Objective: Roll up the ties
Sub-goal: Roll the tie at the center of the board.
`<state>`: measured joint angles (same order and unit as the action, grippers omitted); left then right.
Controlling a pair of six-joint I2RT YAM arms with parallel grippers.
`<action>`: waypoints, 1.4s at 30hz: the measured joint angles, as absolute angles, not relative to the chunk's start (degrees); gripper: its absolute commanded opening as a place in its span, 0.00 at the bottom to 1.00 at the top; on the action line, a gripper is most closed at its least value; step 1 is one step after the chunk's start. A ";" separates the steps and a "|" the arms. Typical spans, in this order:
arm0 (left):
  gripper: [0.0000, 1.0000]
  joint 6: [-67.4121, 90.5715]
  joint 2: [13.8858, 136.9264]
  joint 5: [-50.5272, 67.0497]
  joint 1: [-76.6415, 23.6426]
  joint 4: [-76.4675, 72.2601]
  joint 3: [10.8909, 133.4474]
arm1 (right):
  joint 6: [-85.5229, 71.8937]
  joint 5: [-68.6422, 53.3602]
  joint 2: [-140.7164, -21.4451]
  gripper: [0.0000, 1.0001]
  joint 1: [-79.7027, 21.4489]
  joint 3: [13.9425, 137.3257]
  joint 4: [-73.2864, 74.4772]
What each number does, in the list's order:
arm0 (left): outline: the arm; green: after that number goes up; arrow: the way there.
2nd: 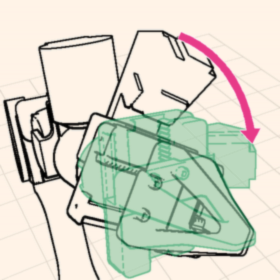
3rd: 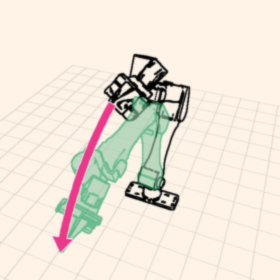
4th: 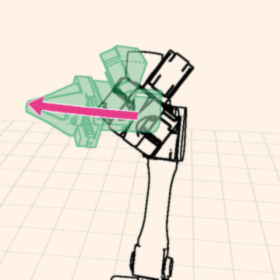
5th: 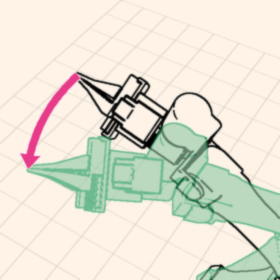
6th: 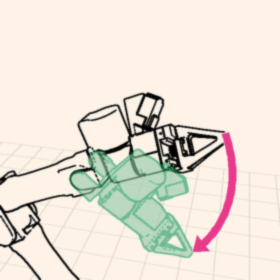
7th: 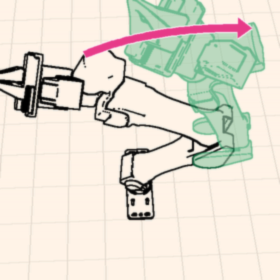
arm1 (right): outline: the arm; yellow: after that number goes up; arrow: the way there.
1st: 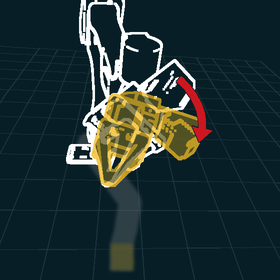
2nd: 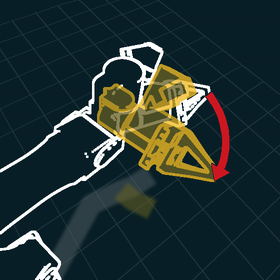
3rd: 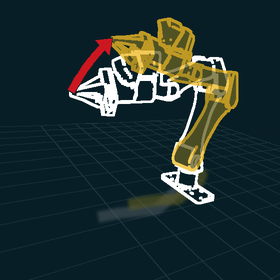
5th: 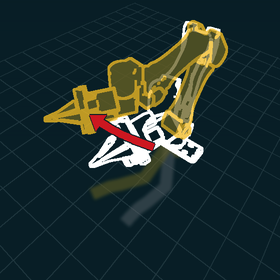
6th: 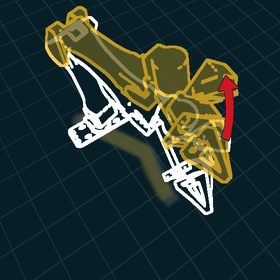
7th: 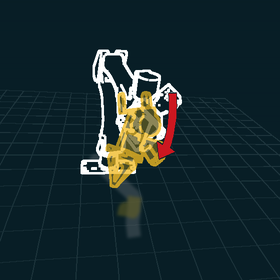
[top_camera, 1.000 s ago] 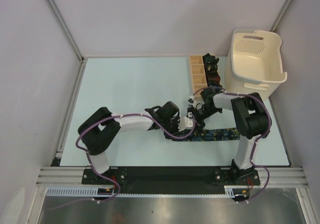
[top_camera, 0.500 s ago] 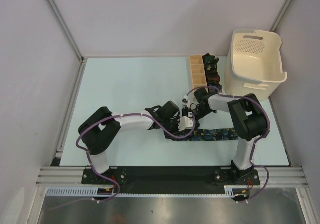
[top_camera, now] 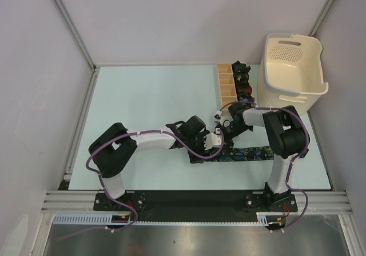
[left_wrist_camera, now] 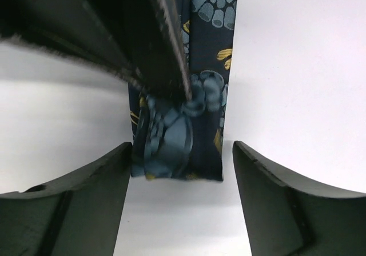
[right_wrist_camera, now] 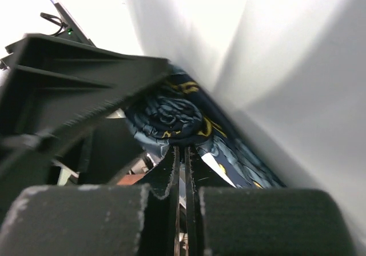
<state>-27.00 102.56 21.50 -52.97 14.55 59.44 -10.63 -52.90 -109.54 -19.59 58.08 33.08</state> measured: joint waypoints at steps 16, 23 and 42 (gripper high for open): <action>0.81 -23.88 103.81 22.28 -53.32 10.63 61.58 | -6.48 -48.88 -111.18 0.00 -17.12 58.37 37.82; 0.34 -22.09 106.83 23.11 -54.81 7.84 63.24 | -6.33 -48.88 -111.20 0.07 -17.15 58.54 38.00; 0.17 -26.65 104.62 16.60 -54.57 13.19 62.02 | -9.34 -50.94 -110.32 0.63 -17.30 62.22 38.94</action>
